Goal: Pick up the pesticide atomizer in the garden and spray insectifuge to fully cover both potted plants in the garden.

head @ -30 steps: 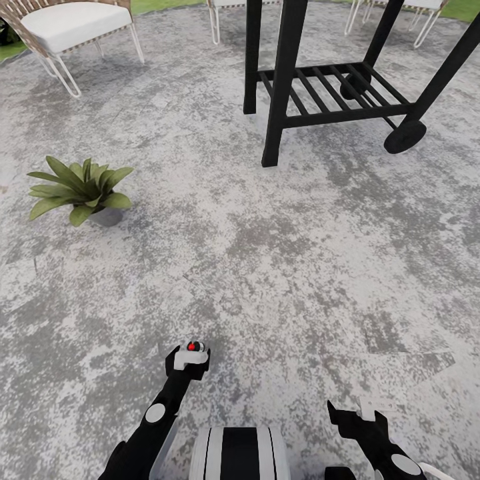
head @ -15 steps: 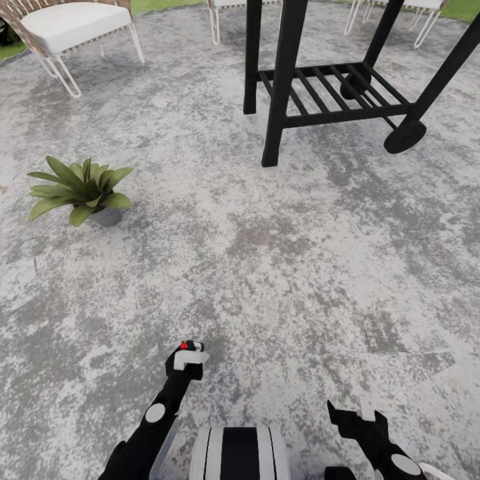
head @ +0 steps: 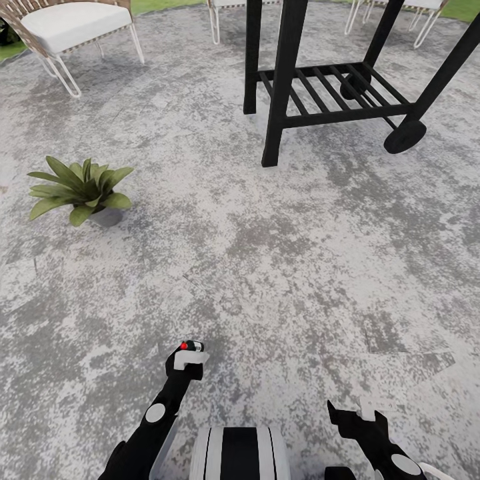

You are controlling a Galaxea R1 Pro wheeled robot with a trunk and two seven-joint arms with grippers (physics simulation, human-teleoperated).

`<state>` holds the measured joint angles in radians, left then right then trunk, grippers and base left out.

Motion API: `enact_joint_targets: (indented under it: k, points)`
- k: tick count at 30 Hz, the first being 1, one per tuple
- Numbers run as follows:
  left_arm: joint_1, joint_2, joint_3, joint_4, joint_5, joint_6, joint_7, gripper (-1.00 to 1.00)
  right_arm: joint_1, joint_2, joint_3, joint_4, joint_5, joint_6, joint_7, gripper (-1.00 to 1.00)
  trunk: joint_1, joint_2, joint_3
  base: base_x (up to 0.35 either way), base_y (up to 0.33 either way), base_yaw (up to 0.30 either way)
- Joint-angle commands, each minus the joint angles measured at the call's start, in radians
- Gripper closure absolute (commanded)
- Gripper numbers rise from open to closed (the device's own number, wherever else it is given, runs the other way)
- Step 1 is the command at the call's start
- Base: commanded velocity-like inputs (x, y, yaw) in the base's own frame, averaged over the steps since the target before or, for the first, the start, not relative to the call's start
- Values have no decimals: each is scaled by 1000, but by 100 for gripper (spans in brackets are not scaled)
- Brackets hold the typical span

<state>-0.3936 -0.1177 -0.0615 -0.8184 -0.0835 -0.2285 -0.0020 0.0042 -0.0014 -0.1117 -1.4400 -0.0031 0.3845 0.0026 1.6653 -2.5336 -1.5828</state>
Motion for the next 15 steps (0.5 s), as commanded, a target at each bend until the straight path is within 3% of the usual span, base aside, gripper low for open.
enact_joint_targets:
  k: [1,15]
  points:
    - [0,0,2,1,-9,-3,0,100,0,0,0,-2,-1,5,0,-100,0,0,0,0,0,0]
    - [0,0,2,-1,-9,-3,0,100,0,1,0,-2,-1,5,0,-100,0,0,0,0,0,0]
